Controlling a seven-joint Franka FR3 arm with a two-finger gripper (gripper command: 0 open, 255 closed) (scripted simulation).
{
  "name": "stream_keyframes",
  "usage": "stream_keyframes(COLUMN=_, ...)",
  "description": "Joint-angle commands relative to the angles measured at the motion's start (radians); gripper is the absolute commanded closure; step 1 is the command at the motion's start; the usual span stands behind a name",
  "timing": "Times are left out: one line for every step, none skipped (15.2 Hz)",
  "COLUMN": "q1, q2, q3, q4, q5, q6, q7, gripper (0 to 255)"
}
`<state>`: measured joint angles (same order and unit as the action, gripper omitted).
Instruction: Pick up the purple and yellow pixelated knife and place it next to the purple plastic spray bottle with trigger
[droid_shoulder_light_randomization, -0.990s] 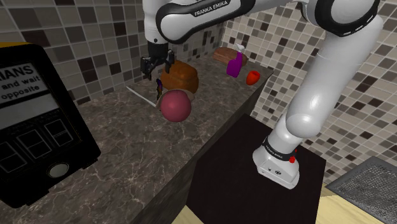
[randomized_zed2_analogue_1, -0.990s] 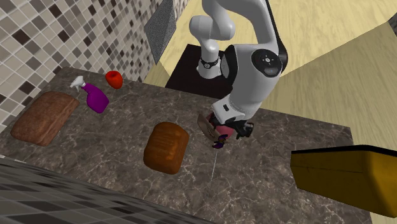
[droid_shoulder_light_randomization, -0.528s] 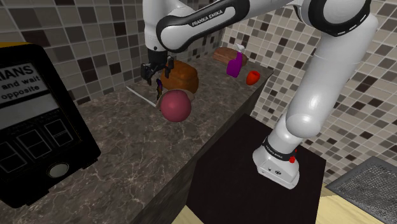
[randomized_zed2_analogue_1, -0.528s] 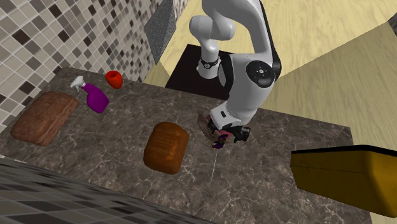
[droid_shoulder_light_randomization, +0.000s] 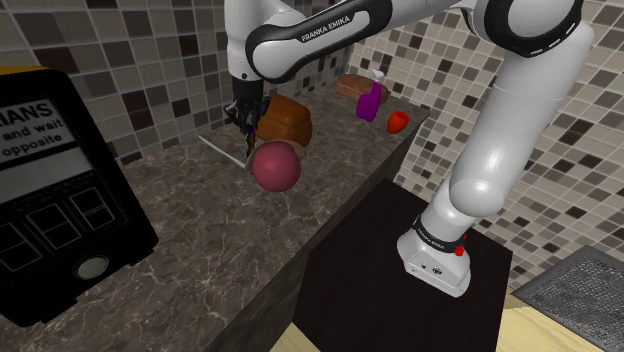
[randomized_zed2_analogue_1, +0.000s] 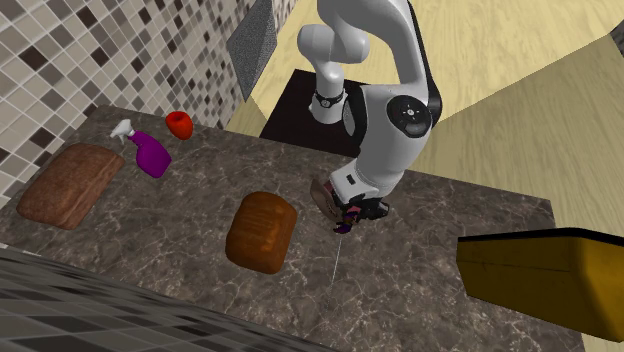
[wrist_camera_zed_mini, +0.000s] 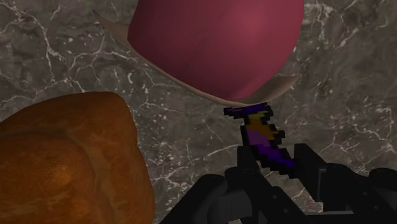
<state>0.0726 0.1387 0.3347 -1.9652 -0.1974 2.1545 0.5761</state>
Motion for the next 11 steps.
stream_keyframes(q1=0.000, q2=0.000, q3=0.000, q4=0.000, q5=0.000, q6=0.000, q7=0.000, gripper=255)
stream_keyframes(q1=0.000, q2=0.000, q3=0.000, q4=0.000, q5=0.000, q6=0.000, q7=0.000, gripper=255)
stream_keyframes(q1=0.000, q2=0.000, q3=0.000, q4=0.000, q5=0.000, q6=0.000, q7=0.000, gripper=255)
stream_keyframes(q1=0.000, q2=0.000, q3=0.000, q4=0.000, q5=0.000, q6=0.000, q7=0.000, gripper=255)
stream_keyframes(q1=0.000, q2=0.000, q3=0.000, q4=0.000, q5=0.000, q6=0.000, q7=0.000, gripper=255)
stream_keyframes(q1=0.000, q2=0.000, q3=0.000, q4=-0.001, q5=0.000, q6=0.000, q7=0.000, gripper=255)
stream_keyframes(q1=0.000, q2=0.000, q3=0.000, q4=0.000, q5=0.000, q6=0.000, q7=0.000, gripper=255)
stream_keyframes(q1=0.000, q2=-0.005, q3=0.001, q4=0.007, q5=0.004, q6=-0.012, q7=-0.003, gripper=255)
stream_keyframes(q1=-0.001, q2=-0.010, q3=0.001, q4=0.015, q5=0.007, q6=-0.024, q7=-0.007, gripper=255)
stream_keyframes(q1=-0.001, q2=-0.015, q3=0.002, q4=0.023, q5=0.010, q6=-0.036, q7=-0.010, gripper=255)
stream_keyframes(q1=-0.001, q2=-0.020, q3=0.002, q4=0.031, q5=0.013, q6=-0.048, q7=-0.013, gripper=255)
